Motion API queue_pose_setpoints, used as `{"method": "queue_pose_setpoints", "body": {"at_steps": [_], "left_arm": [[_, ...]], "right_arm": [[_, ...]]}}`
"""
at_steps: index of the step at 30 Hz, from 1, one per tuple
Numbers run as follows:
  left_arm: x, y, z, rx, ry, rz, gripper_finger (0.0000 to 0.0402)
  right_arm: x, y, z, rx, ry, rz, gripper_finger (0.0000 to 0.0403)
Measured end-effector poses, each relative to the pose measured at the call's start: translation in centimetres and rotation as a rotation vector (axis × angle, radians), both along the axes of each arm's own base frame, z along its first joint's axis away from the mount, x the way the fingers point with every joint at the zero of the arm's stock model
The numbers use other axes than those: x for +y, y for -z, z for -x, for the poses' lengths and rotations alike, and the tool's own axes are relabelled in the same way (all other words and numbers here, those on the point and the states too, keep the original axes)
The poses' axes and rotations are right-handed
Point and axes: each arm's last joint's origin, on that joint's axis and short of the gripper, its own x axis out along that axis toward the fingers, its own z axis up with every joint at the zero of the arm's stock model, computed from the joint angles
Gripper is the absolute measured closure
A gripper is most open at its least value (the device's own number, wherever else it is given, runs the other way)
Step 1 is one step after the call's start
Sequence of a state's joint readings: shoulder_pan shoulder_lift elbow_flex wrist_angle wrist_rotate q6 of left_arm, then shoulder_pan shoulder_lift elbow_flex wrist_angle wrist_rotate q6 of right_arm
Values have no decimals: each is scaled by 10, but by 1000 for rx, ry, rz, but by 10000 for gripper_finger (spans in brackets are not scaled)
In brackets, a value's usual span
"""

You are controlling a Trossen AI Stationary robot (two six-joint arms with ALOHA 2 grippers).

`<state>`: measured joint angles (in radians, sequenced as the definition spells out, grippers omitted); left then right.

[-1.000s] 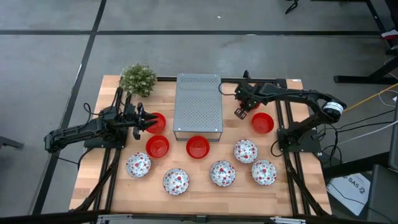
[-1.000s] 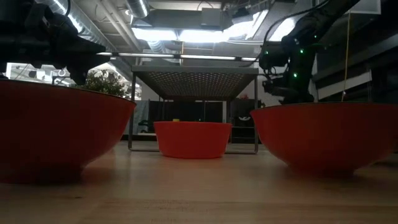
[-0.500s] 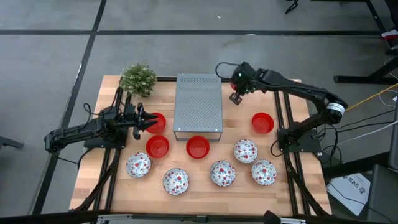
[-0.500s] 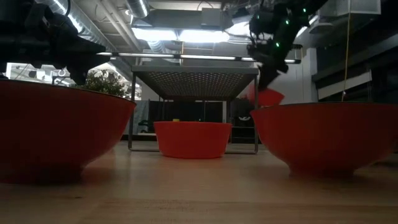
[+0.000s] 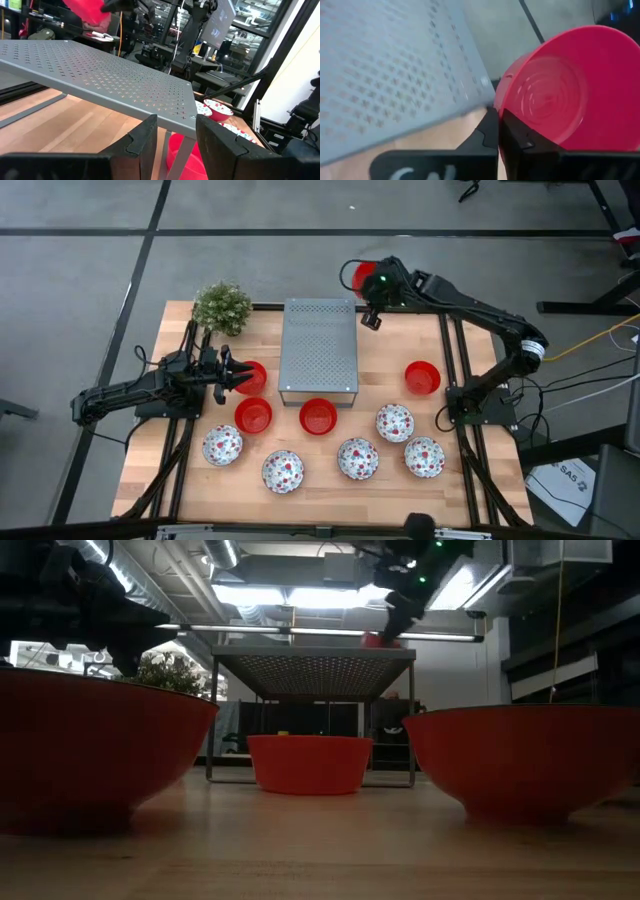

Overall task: Pick & Place Mini bowls
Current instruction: Put the red bowl on the shelf

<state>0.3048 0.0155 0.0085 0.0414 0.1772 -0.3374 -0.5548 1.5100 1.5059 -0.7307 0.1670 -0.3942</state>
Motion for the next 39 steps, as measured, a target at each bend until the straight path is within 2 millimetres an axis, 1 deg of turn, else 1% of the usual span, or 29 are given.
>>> {"method": "queue_pose_setpoints", "body": {"at_steps": [7,13,19,25,29,32,36,39], "left_arm": [[0,0,0,0,0,0,272],[0,0,0,0,0,0,272],[0,0,0,0,0,0,272],[0,0,0,0,0,0,272],[0,0,0,0,0,0,272],[0,0,0,0,0,0,272],[0,0,0,0,0,0,272],[0,0,0,0,0,0,272]], "right_arm": [[-3,-14,-40,7,-227,17,401],[-2,-14,-74,97,-354,38,401],[6,-11,-99,128,-473,21,401],[16,4,-110,206,-533,-12,401],[18,14,-114,255,-546,-43,401],[19,16,-113,280,-539,-48,400],[21,17,-113,322,-505,-16,378],[21,18,-111,342,-503,-29,359]]}}
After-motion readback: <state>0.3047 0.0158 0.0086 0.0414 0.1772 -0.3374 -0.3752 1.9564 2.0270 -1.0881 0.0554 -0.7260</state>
